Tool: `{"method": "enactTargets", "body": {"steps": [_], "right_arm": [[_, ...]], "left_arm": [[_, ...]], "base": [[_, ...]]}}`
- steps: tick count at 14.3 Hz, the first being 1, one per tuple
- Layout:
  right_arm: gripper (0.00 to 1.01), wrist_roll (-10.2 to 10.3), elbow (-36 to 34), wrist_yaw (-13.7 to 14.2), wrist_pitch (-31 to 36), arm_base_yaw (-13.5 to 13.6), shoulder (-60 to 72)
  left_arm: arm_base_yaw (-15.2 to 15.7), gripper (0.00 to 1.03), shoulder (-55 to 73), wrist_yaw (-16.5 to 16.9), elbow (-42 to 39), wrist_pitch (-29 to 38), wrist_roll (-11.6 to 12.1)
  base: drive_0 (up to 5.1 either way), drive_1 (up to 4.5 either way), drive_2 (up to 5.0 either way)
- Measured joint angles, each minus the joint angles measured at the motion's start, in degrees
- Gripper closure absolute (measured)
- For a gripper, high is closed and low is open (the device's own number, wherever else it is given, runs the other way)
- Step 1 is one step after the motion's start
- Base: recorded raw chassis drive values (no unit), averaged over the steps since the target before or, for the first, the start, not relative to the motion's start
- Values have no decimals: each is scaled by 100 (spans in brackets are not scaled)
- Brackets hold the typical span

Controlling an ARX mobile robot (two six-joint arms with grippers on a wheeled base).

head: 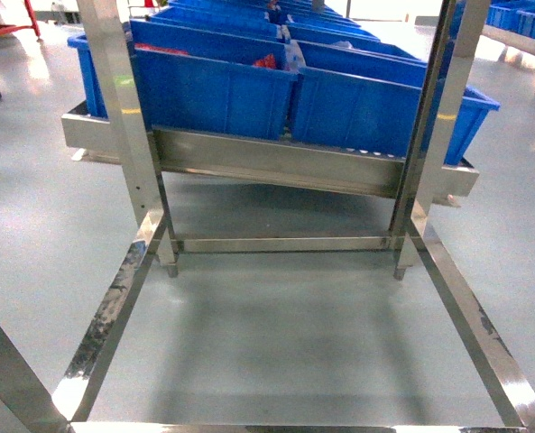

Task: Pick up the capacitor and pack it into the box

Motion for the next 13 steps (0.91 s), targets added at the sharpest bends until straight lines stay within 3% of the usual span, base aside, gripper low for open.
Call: {"method": "enactTargets", "body": {"steps": [13], "right_arm": [[3, -2, 0, 0, 0, 0, 0]], "left_arm": [[0, 5, 0, 0, 0, 0, 0]], "base": [[0, 0, 0]]}}
